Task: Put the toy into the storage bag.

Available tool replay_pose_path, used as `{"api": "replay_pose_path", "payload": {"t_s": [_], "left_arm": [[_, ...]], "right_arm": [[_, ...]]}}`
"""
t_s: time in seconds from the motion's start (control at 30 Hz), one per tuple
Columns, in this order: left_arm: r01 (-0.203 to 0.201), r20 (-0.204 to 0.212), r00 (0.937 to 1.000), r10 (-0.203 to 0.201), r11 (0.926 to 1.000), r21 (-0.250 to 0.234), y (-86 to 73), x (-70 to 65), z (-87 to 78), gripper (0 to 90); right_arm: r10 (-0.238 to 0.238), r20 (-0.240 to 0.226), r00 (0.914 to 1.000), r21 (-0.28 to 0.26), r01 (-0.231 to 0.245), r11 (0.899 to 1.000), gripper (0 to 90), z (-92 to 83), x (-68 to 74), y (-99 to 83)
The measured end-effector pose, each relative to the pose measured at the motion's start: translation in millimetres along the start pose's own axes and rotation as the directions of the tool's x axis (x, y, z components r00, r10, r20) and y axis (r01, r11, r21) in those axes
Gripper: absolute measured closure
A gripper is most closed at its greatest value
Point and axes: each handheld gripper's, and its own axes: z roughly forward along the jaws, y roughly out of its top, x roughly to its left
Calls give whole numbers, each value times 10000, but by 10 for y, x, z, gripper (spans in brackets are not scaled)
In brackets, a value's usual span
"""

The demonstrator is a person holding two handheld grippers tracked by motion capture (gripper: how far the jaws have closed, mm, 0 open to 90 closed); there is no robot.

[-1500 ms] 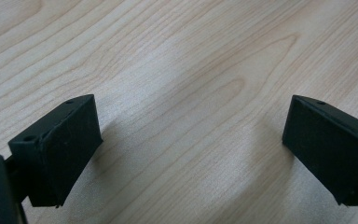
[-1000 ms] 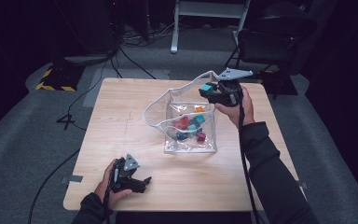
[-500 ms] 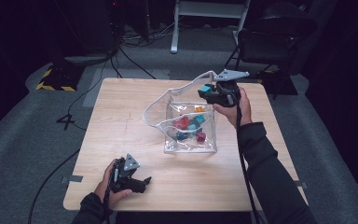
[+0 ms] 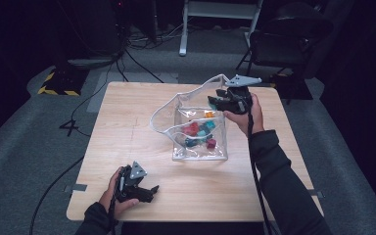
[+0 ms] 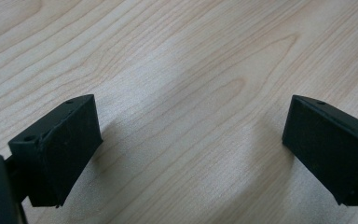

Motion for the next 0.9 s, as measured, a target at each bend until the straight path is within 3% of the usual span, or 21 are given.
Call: {"api": "replay_pose_path", "payload": {"t_s": [0.57, 0.9], "left_arm": [[10, -11, 10000, -10, 10000, 1, 0, -2, -1, 45], [6, -12, 10000, -6, 10000, -1, 0, -1, -1, 45]], "right_arm": [[-49, 301, 9995, 87, 46, 10000, 369, -68, 34, -2], [-184, 157, 9997, -420, 191, 9989, 288, -249, 53, -34]]}}
